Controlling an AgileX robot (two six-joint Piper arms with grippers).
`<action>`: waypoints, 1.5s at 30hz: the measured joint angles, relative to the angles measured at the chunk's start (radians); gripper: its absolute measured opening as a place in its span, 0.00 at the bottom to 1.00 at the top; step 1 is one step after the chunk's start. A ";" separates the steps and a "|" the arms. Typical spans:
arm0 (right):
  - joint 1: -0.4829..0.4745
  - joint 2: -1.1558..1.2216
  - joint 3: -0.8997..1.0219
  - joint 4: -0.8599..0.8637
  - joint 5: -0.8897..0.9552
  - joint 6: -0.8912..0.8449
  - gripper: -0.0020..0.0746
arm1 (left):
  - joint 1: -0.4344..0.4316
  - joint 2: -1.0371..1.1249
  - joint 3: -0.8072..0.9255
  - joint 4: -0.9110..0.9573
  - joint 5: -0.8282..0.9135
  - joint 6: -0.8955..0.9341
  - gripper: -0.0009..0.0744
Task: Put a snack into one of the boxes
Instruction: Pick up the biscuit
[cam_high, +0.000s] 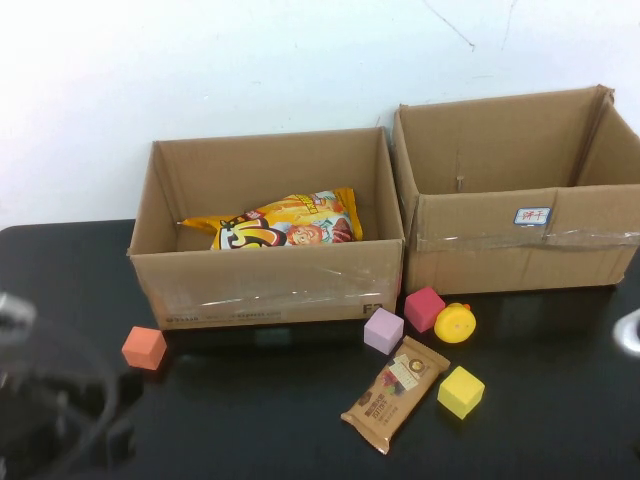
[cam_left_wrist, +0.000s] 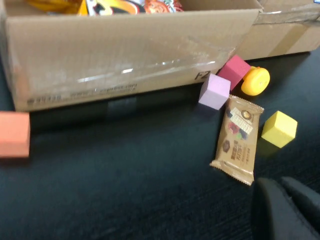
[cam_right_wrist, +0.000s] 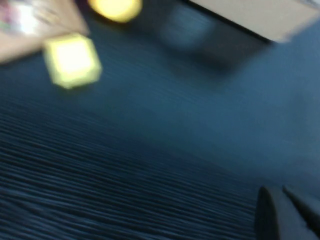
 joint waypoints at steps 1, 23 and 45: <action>0.000 0.000 0.002 -0.017 0.028 0.000 0.02 | 0.000 0.047 -0.038 0.000 0.008 0.015 0.01; 0.000 0.341 -0.106 -0.099 -0.352 0.381 0.09 | 0.000 0.113 -0.116 0.407 0.080 -0.200 0.01; 0.000 0.890 -0.647 0.118 -0.331 0.396 0.06 | 0.000 -0.610 0.060 1.080 0.118 -0.805 0.01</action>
